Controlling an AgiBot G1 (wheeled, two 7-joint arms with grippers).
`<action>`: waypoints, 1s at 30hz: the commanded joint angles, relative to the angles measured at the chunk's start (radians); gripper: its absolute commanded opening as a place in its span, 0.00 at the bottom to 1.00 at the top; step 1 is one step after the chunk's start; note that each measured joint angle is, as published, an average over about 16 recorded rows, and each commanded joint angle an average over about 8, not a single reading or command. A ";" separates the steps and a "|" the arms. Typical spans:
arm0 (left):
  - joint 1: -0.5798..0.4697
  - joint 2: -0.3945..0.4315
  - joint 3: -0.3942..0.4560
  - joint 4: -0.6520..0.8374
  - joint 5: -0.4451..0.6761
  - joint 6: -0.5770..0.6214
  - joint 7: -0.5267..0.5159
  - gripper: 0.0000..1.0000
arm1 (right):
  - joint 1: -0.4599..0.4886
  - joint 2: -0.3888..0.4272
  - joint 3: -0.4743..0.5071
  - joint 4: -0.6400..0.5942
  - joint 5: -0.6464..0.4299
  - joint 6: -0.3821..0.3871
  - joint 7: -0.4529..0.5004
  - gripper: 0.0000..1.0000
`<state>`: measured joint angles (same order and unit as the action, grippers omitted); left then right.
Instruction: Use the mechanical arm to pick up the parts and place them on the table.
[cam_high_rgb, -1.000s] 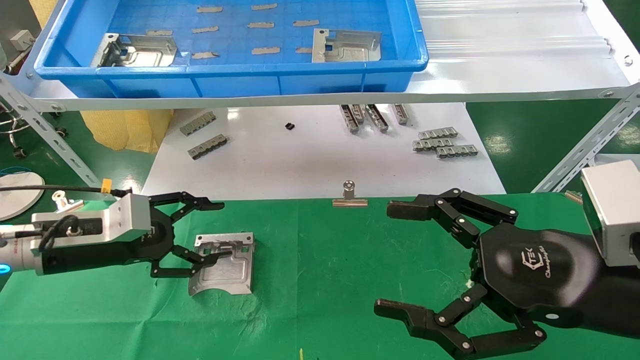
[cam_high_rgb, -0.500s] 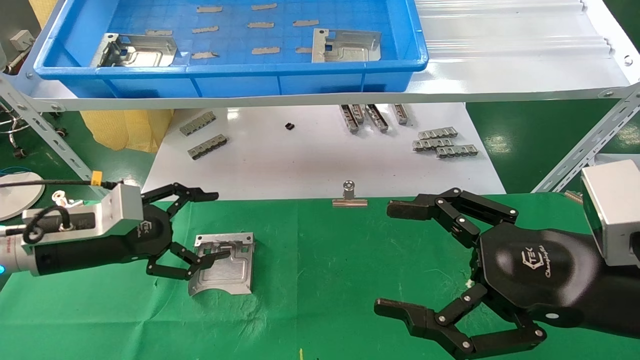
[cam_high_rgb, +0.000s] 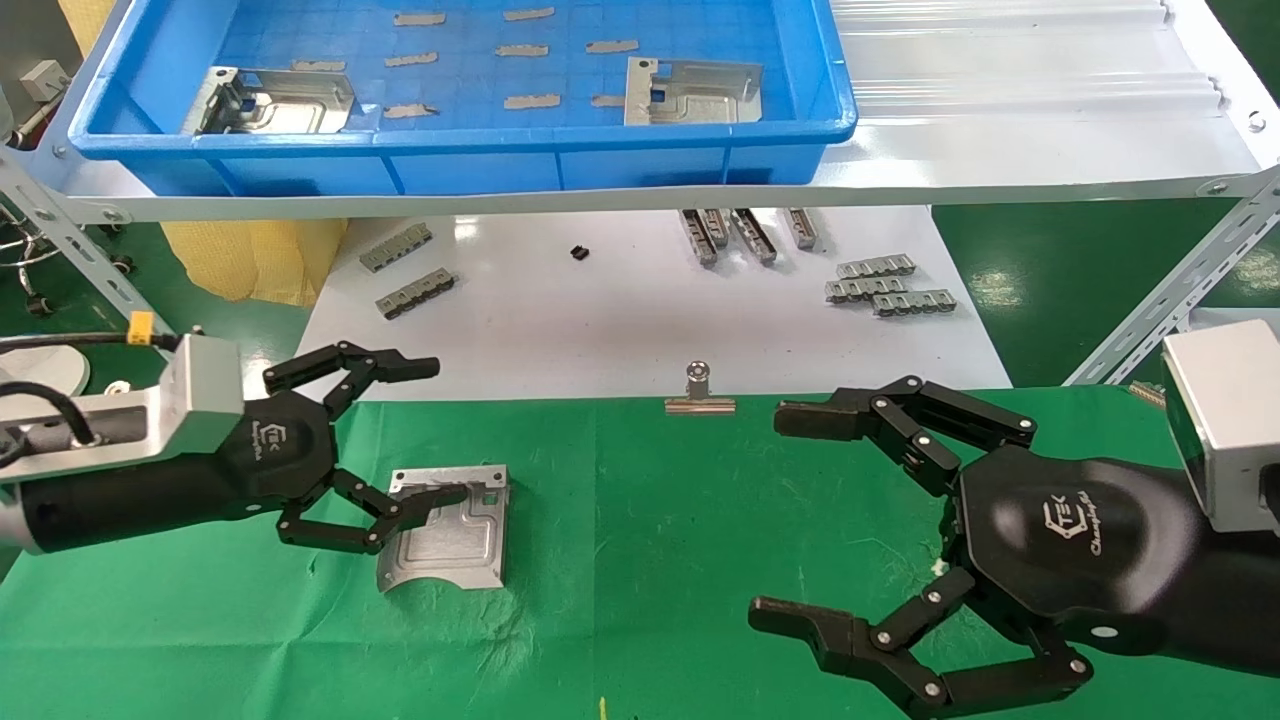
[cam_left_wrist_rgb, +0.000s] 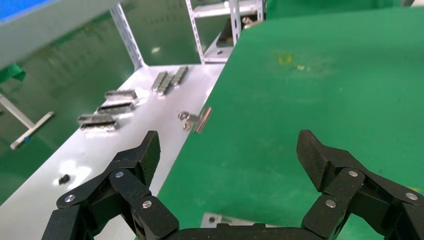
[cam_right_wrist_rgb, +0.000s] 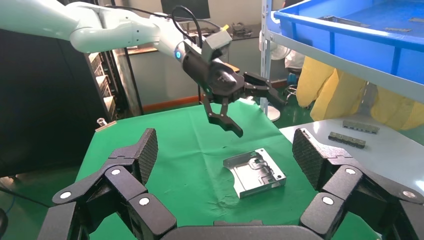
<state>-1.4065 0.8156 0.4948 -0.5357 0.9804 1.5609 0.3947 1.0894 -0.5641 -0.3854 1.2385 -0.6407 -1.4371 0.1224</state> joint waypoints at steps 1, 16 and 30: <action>0.019 -0.012 -0.012 -0.043 -0.014 -0.004 -0.033 1.00 | 0.000 0.000 0.000 0.000 0.000 0.000 0.000 1.00; 0.160 -0.099 -0.104 -0.361 -0.121 -0.031 -0.281 1.00 | 0.000 0.000 0.000 0.000 0.000 0.000 0.000 1.00; 0.292 -0.180 -0.189 -0.658 -0.220 -0.057 -0.512 1.00 | 0.000 0.000 0.000 0.000 0.000 0.000 0.000 1.00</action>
<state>-1.1177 0.6378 0.3076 -1.1869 0.7631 1.5043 -0.1117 1.0894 -0.5641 -0.3854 1.2384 -0.6407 -1.4370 0.1223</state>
